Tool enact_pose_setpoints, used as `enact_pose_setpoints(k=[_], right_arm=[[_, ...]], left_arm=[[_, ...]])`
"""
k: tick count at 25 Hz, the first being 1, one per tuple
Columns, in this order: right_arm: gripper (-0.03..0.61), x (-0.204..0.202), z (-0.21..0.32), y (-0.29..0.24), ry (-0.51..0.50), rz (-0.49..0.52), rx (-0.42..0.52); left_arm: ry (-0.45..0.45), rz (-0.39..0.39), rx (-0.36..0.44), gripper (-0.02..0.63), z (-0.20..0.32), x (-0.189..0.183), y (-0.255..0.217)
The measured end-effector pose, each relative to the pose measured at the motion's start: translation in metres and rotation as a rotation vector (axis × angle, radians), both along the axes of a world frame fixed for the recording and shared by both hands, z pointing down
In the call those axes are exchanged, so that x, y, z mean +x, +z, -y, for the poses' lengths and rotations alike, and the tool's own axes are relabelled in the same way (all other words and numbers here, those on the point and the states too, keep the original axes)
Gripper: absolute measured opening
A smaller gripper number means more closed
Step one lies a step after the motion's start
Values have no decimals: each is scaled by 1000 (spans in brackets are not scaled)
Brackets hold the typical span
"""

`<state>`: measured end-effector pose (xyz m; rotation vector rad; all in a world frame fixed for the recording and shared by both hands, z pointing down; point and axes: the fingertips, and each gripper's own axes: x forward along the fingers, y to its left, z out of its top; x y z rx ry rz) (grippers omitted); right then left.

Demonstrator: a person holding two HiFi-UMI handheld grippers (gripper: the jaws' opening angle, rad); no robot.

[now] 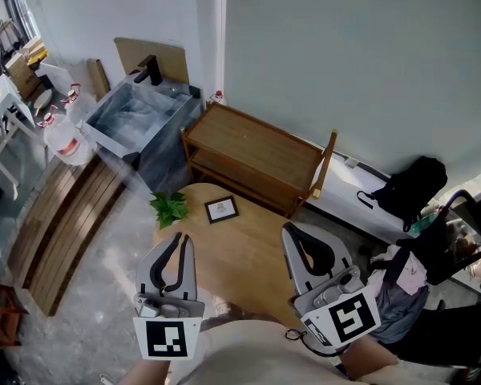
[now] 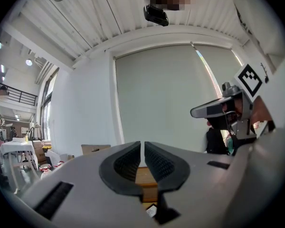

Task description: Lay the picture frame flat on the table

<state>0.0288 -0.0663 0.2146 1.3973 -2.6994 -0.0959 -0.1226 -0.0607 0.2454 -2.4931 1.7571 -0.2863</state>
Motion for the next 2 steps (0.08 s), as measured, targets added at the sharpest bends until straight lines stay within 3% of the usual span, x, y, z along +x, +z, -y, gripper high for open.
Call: enact_pose_setpoints(k=[2], right_arm=[[-3,0,-1,0,-4,11,-2]], left_arm=[[5,5,0,26,-1,1,0]])
